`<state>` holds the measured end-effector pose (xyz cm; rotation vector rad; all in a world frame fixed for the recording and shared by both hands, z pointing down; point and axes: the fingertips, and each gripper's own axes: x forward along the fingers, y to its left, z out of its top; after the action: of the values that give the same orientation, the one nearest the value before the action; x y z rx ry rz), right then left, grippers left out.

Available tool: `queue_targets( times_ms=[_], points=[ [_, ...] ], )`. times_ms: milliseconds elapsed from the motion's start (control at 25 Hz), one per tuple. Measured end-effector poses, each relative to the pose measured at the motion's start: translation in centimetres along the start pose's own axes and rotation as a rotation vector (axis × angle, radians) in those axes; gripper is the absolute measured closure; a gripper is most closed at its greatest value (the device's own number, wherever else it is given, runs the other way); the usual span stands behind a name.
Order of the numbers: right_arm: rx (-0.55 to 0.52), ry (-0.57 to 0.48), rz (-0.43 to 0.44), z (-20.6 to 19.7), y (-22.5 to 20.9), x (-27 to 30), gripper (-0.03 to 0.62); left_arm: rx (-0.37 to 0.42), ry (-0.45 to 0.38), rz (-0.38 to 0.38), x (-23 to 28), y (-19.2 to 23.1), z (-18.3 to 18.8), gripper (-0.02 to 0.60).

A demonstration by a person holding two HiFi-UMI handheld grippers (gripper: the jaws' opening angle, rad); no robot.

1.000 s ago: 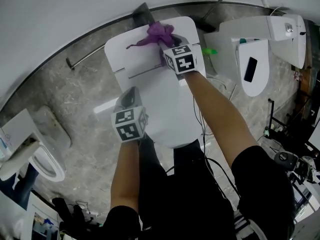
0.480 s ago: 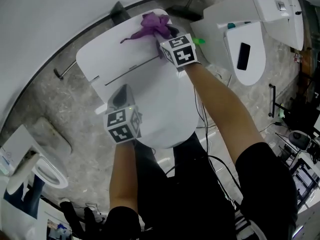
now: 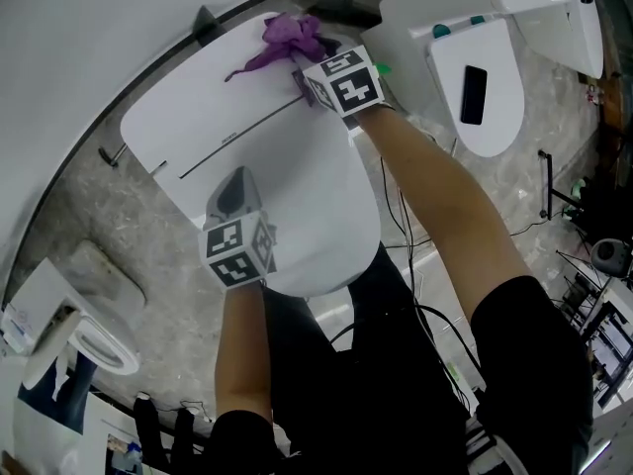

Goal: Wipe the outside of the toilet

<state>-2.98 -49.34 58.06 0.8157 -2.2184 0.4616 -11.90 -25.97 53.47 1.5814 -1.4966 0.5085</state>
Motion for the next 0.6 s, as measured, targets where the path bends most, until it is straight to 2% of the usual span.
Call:
queue_targets(
  times_ms=[240, 400, 600],
  points=[
    [0.049, 0.038, 0.027, -1.3, -4.3, 1.0, 0.468, -0.028, -0.008, 0.090, 0.6, -1.4, -1.1, 0.574],
    [-0.072, 0.048, 0.156, -2.3, -5.5, 2.0, 0.468, -0.092, -0.011, 0.155, 0.5, -3.7, -2.6, 0.574],
    [-0.287, 0.035, 0.291, -2.6, -5.0, 3.4, 0.468, -0.138, 0.029, 0.183, 1.3, -7.0, -4.3, 0.574]
  ],
)
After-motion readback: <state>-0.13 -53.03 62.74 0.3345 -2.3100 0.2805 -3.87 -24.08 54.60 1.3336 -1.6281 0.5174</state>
